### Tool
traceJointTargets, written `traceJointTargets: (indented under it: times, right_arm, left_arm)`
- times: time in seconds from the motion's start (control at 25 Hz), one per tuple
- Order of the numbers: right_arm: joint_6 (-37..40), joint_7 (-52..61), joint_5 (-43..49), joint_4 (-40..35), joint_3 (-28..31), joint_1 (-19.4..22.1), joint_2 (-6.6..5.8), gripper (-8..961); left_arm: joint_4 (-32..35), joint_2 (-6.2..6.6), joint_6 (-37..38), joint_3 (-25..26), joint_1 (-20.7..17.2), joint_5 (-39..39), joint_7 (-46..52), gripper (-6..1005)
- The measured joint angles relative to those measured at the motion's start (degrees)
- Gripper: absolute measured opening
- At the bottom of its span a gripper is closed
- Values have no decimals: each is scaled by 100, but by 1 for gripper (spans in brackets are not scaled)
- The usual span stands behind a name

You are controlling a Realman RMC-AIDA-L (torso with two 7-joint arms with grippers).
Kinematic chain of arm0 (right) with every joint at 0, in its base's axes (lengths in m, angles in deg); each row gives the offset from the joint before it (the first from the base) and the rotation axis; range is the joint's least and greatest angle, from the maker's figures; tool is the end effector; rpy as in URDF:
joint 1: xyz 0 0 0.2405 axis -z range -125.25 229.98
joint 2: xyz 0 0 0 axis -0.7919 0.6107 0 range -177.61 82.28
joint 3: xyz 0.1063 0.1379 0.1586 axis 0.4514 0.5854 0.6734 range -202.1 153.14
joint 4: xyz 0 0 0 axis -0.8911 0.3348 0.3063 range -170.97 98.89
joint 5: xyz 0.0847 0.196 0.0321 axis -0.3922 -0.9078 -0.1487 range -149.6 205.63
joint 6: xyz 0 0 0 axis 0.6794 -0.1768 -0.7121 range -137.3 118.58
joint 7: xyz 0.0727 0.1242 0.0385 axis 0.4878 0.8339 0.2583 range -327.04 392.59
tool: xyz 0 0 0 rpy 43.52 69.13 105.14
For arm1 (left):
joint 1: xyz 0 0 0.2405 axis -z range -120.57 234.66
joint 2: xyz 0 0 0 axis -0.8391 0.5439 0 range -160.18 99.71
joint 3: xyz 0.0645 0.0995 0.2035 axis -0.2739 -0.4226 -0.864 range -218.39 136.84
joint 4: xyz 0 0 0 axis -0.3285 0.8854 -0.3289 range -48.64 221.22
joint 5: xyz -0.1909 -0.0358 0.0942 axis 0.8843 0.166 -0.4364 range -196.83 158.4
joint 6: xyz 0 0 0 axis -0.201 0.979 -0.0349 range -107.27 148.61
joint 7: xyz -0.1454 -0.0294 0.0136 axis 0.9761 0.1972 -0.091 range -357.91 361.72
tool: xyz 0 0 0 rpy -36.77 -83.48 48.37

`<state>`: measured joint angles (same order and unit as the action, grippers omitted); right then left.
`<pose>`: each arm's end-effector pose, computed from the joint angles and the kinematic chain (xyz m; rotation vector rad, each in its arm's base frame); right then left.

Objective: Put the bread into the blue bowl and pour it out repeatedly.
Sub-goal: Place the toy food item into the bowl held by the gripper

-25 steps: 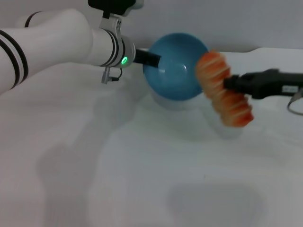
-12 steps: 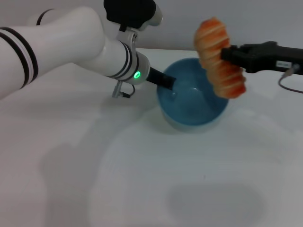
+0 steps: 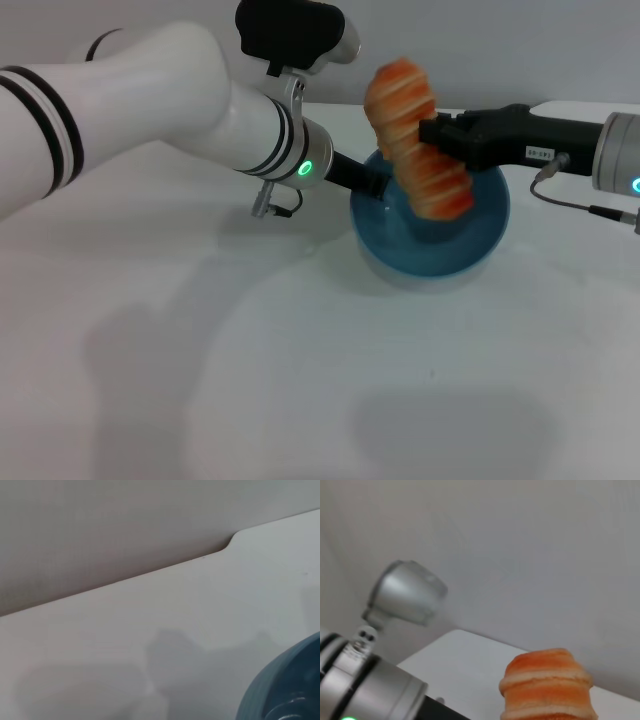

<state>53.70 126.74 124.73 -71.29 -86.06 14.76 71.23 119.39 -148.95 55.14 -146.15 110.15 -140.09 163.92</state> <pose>0.1939 0.3961 -0.0282 -2.5503 0.8208 0.6664 -0.1550 0.4133 -0.1162 -2.3570 -1.1446 0.0347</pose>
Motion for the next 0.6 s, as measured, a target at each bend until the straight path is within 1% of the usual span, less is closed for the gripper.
traceJointTargets:
  times: [0.24, 0.6]
  right_arm:
    - [-119, -6, -198, 226, -21, 68, 13, 120]
    - [-312, -188, -258, 410, -15, 75, 9, 155]
  left_arm:
    - [27, 14, -89, 8, -57, 3, -22, -1]
    - [22, 15, -149, 7, -95, 3, -26, -1]
